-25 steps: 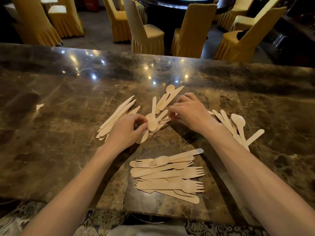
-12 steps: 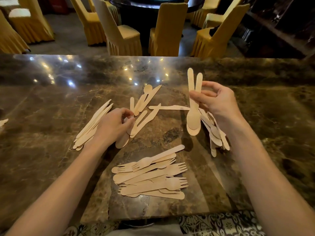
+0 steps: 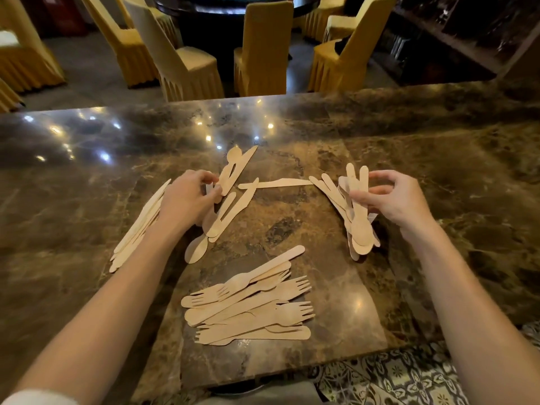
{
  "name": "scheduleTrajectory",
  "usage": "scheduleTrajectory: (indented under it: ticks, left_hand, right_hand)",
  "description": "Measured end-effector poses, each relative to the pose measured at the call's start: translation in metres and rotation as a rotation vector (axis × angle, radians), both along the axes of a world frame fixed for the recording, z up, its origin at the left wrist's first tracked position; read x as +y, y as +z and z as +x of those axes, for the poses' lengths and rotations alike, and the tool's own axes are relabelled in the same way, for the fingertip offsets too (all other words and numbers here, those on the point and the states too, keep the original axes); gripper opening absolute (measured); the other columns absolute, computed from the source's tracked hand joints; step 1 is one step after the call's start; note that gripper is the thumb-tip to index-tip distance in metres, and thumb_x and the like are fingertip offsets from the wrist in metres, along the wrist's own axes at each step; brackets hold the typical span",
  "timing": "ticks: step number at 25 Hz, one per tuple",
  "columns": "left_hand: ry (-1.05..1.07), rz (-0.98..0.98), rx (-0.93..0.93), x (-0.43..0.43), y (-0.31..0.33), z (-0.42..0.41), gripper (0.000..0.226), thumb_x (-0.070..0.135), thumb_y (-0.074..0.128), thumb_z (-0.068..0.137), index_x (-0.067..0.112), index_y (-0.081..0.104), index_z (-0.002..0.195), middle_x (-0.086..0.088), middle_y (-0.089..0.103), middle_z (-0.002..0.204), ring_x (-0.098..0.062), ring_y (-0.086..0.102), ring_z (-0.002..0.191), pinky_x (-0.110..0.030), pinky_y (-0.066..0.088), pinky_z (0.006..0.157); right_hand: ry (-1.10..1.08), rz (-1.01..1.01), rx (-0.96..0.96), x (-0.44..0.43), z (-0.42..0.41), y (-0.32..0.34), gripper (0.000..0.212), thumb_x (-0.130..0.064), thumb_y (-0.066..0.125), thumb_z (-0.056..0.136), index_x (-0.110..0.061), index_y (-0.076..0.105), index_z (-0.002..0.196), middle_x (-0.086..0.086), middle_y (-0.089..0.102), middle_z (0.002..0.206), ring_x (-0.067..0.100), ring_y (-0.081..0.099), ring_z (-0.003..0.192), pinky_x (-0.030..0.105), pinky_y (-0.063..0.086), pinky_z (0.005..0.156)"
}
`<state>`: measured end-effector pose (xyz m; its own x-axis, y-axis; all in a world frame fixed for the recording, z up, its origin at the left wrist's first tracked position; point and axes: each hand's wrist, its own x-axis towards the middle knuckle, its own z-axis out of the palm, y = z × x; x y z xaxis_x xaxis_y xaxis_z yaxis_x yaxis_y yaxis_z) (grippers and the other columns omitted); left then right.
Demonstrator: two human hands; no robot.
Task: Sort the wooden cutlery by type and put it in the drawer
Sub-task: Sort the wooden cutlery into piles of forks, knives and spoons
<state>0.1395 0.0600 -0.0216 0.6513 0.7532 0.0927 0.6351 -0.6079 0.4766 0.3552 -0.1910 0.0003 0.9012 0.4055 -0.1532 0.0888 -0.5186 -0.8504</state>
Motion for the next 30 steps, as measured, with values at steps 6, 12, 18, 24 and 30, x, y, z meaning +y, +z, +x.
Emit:
scheduleTrajectory:
  ticks: [6, 12, 18, 24, 30]
  left_hand:
    - [-0.06, 0.113, 0.017, 0.002, 0.0, 0.029, 0.036, 0.041, 0.057, 0.088, 0.022, 0.062, 0.118, -0.007, 0.057, 0.125, -0.021, 0.056, 0.104, -0.039, 0.046, 0.09]
    - [0.0, 0.194, 0.194, 0.001, 0.006, 0.046, 0.034, 0.045, 0.058, 0.087, 0.021, 0.066, 0.109, 0.0, 0.069, 0.096, -0.02, 0.061, 0.089, -0.04, 0.039, 0.088]
    - [0.03, -0.029, 0.318, 0.005, 0.015, 0.058, 0.02, 0.034, 0.056, 0.089, 0.018, 0.066, 0.098, -0.002, 0.066, 0.089, -0.022, 0.061, 0.087, -0.043, 0.045, 0.092]
    - [0.038, -0.22, 0.311, 0.011, 0.018, 0.059, 0.015, 0.031, 0.058, 0.088, 0.017, 0.065, 0.09, -0.005, 0.068, 0.087, -0.021, 0.064, 0.082, -0.041, 0.051, 0.085]
    - [0.005, -0.056, 0.19, 0.007, 0.016, 0.053, 0.015, 0.033, 0.058, 0.089, 0.021, 0.057, 0.099, 0.003, 0.061, 0.091, -0.013, 0.056, 0.075, -0.029, 0.045, 0.066]
  right_hand:
    - [-0.019, -0.081, -0.144, -0.005, -0.003, -0.022, 0.052, -0.034, 0.08, 0.068, -0.018, 0.063, 0.115, 0.001, 0.07, 0.102, 0.005, 0.059, 0.082, 0.022, 0.046, 0.065]
    - [0.001, -0.125, -0.326, -0.002, -0.007, -0.022, 0.044, -0.039, 0.078, 0.071, -0.018, 0.067, 0.109, 0.0, 0.069, 0.102, 0.007, 0.055, 0.085, 0.015, 0.035, 0.059]
    - [0.33, -0.186, -0.585, 0.051, -0.012, -0.009, 0.036, -0.042, 0.073, 0.076, -0.024, 0.069, 0.107, -0.001, 0.067, 0.106, 0.01, 0.056, 0.093, 0.025, 0.046, 0.073]
    - [0.518, -0.386, -0.689, 0.11, -0.01, -0.025, 0.039, -0.037, 0.067, 0.083, -0.024, 0.063, 0.119, 0.004, 0.061, 0.117, 0.023, 0.05, 0.109, 0.038, 0.043, 0.09]
    - [0.503, -0.459, -0.694, 0.13, -0.002, -0.032, 0.031, -0.042, 0.062, 0.085, -0.025, 0.067, 0.111, 0.006, 0.059, 0.114, 0.025, 0.046, 0.109, 0.039, 0.037, 0.09]
